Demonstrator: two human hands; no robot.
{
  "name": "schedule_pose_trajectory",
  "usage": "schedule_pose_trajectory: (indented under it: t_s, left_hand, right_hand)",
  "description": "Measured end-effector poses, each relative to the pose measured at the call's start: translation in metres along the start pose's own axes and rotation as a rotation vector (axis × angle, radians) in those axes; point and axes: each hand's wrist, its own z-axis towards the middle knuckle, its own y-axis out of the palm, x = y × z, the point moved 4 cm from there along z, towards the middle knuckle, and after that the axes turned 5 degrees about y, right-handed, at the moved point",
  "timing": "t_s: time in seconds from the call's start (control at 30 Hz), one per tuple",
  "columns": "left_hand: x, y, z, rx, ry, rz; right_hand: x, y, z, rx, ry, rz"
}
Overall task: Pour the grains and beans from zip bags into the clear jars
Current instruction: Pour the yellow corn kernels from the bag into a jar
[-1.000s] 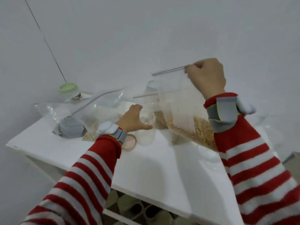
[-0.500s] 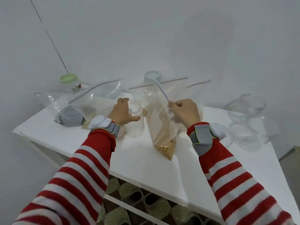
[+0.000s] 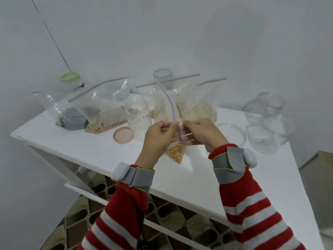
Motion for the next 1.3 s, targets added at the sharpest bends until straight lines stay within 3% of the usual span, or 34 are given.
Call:
schedule_pose_trajectory:
  t_s: [0.37,0.57,0.83,1.07,1.3]
  left_hand:
    - [-0.021,0.0,-0.002,-0.013,-0.139,0.155]
    - [-0.029,-0.011,-0.006,0.072,-0.105,0.103]
    - [-0.024,-0.014,-0.012,0.02,-0.186,-0.096]
    - [-0.027,-0.008,-0.015,-0.011,-0.192,-0.12]
    - [-0.031,-0.004,-0.018,0.012,-0.185,-0.093]
  right_hand:
    - [0.012,0.008,0.004,-0.061,0.035,-0.039]
    - [0.02,0.016,0.004,-0.12,0.035,0.024]
    - [0.024,0.015,0.007,-0.135,0.029,0.095]
    - [0.028,0.013,0.009,-0.115,-0.023,-0.054]
    - [0.035,0.008,0.013,-0.091,0.001,0.002]
